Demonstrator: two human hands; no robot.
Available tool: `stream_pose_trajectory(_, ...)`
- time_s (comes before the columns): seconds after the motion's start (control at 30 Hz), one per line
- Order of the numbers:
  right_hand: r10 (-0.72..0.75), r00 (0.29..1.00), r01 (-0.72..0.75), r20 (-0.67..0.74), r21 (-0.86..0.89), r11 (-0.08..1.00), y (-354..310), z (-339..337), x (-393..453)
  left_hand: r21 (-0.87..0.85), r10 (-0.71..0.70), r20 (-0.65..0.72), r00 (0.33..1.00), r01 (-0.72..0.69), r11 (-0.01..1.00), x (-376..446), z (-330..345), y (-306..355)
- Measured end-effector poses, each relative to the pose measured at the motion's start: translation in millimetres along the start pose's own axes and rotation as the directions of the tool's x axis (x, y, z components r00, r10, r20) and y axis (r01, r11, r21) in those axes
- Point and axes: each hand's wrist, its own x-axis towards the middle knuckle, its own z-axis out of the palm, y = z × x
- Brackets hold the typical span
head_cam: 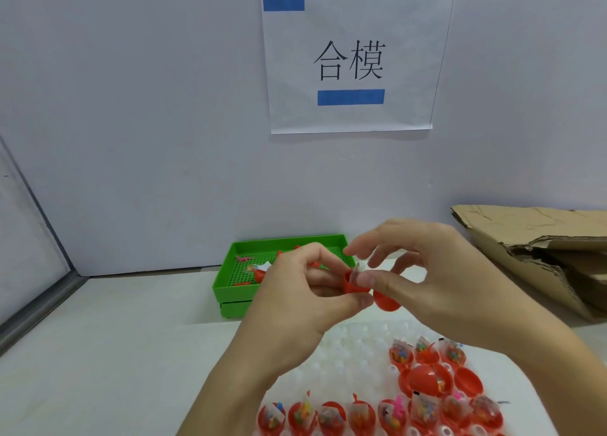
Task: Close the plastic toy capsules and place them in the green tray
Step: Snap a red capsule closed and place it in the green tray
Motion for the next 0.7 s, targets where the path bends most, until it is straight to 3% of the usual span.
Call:
stream_pose_trajectory(0.37, -0.032, 0.999, 0.032, -0.04, 0.019, 0.999, 2.4, -2.0, 2.2, 0.084, 0.081, -0.041, 0.996, -0.077, 0.994, -0.7, 4.2, 2.2)
stream_pose_trajectory(0.7, 0.0, 0.997, 0.003, -0.074, 0.041, 0.999, -1.5, 0.3, 2.1, 0.086, 0.066, -0.021, 0.998, -0.064, 0.994, -0.7, 7.5, 3.8)
